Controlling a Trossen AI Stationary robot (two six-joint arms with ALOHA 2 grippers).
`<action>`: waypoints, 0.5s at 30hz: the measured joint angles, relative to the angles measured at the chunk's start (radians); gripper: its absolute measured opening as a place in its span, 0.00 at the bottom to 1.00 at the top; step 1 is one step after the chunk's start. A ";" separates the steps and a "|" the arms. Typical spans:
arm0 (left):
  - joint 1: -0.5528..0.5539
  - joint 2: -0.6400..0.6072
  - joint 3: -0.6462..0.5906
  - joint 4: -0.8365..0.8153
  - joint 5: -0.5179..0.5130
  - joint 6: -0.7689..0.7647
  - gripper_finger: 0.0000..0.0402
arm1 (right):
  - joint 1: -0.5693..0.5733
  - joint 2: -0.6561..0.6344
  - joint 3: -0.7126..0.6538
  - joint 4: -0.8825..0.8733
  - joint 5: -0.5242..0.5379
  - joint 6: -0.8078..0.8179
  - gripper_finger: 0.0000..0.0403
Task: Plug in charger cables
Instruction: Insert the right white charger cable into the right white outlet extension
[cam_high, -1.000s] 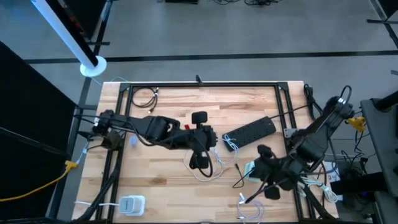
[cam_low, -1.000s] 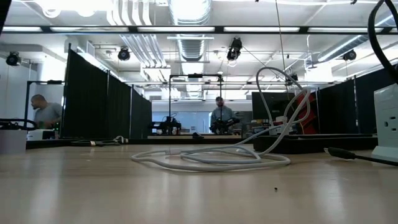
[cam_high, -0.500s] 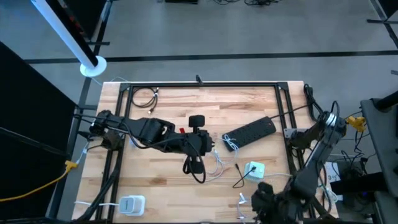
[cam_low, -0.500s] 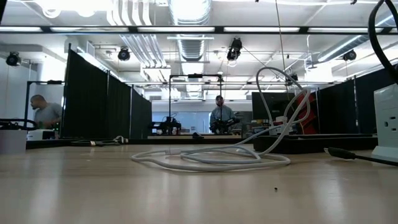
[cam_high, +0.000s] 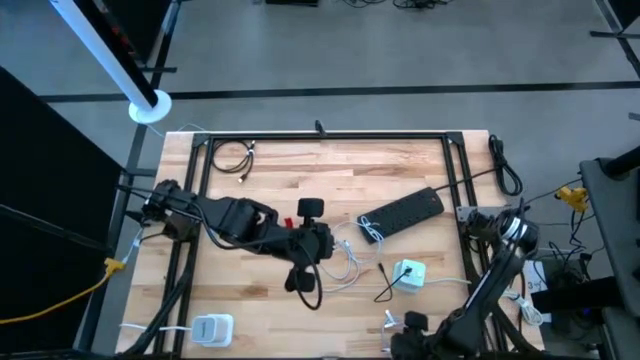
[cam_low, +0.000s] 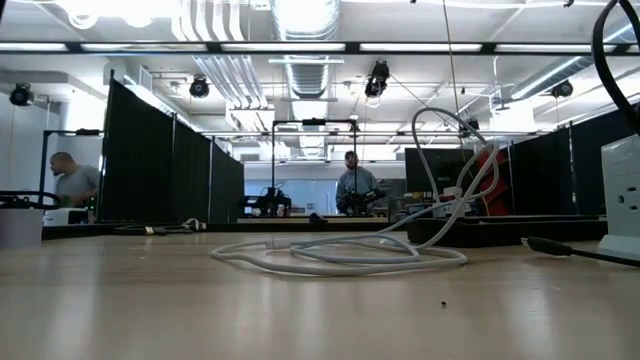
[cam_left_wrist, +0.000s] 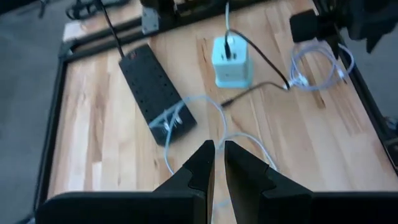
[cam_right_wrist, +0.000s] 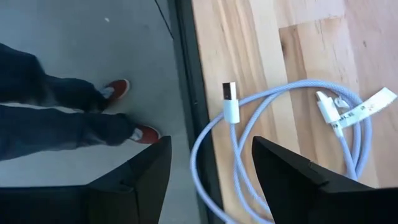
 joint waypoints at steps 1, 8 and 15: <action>-0.006 0.000 0.000 -0.010 0.000 -0.009 0.06 | -0.005 0.007 0.000 0.001 0.000 -0.010 0.51; -0.038 0.000 0.000 -0.020 0.000 -0.031 0.06 | -0.033 0.051 0.000 0.027 0.001 -0.086 0.51; -0.045 0.000 0.000 -0.050 -0.002 -0.049 0.06 | -0.048 0.080 0.000 0.040 -0.008 -0.104 0.47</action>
